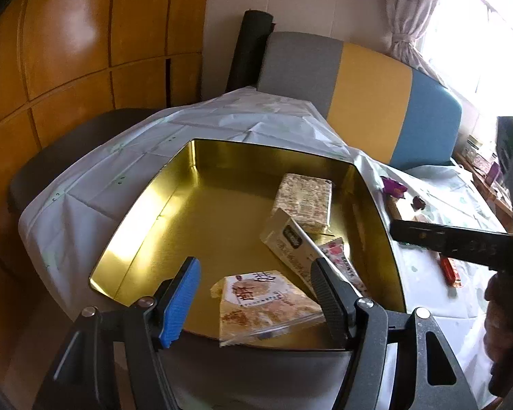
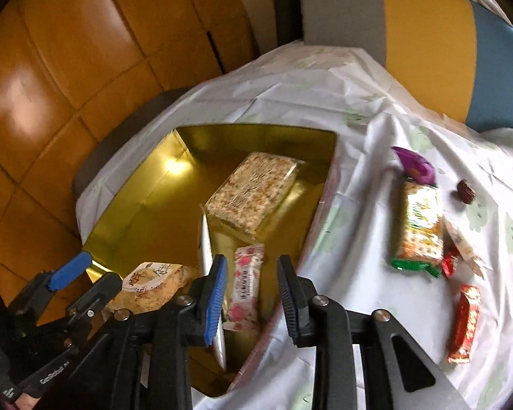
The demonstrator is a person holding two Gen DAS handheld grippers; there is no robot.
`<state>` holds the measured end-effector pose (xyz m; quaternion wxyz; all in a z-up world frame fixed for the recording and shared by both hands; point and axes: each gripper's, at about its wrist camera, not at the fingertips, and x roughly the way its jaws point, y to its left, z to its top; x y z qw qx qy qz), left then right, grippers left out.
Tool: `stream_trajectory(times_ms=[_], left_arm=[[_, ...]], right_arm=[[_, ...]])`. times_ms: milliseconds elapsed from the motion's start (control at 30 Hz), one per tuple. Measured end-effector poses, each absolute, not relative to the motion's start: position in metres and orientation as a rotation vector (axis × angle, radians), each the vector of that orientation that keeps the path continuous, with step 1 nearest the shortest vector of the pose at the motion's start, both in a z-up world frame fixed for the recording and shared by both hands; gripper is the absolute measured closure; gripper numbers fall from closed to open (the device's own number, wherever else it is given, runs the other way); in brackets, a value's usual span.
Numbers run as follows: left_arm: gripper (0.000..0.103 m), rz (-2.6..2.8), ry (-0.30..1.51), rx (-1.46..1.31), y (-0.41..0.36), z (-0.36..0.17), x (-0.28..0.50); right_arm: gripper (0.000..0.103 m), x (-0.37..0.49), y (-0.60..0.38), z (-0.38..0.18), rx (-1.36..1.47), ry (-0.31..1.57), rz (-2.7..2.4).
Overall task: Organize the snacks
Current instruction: 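Carry the pink floral candy into the gold tray and open the right gripper, then move the left gripper to the yellow-green cracker pack while the right gripper approaches the white sachet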
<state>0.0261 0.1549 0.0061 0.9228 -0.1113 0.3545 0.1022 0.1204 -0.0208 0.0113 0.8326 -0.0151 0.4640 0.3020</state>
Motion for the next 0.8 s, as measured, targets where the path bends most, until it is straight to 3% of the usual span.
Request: stream_trajectory(times_ms=[500,800], left_arm=[[0.035,0.121,0.734,-0.166,0.119,0.011,0.031],[0.035,0.049,0.733,-0.119,0.094,0.017,0.035]], right_arm=[[0.073,0.135,-0.177,-0.015,0.145,1.025,0.284],[0.073,0.150,-0.206,-0.014,0.160,1.013,0.235]])
